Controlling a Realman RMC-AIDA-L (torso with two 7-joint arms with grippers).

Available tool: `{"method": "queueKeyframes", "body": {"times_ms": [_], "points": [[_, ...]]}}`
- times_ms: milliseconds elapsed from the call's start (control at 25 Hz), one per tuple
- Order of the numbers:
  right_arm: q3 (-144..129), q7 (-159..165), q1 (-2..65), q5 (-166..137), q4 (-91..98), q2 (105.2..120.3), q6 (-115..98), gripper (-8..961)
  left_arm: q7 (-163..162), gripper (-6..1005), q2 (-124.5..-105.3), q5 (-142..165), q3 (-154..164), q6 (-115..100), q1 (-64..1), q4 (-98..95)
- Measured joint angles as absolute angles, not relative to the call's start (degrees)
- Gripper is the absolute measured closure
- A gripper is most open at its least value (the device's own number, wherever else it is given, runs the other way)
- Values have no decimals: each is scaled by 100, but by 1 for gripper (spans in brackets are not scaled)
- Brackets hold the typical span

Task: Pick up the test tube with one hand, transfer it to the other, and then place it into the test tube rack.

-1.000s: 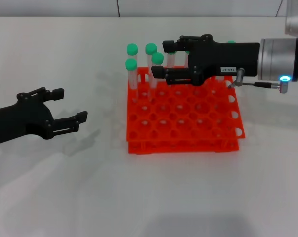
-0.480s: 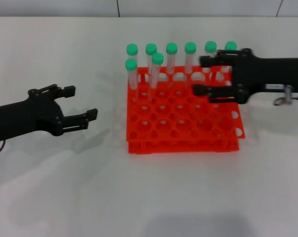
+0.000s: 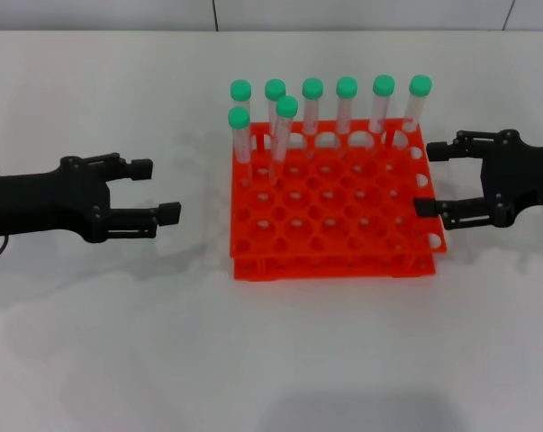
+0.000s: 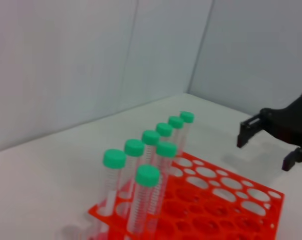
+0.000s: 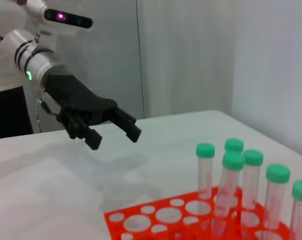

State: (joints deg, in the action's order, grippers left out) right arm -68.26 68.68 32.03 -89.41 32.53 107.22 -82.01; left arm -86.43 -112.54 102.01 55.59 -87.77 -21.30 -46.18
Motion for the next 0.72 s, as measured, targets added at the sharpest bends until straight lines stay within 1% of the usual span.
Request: {"method": "queueKeyframes", "body": {"times_ms": [160,320,440,720], "points": [[-6787,6861,3207,-8969,3205,10722,-8221,157,-8640,130,-11154,10461,5555,-8872,-2345,-4463],[-6785,6859,3205,-8972,3179,10722,-8211,123,-8631,128,-11102,10594,5552,-8970,-2451,-4449],[-6787,6867,3206,-8996,3174,10725,-8214,97,-8630,127,-11088,10688,5550,-8997,-2516,-4445],[-6821,6900,3244,-9044,3138,10725,-8217,97,-8630,127,-11077,10826,5546,-9038,-2621,-4453]]}}
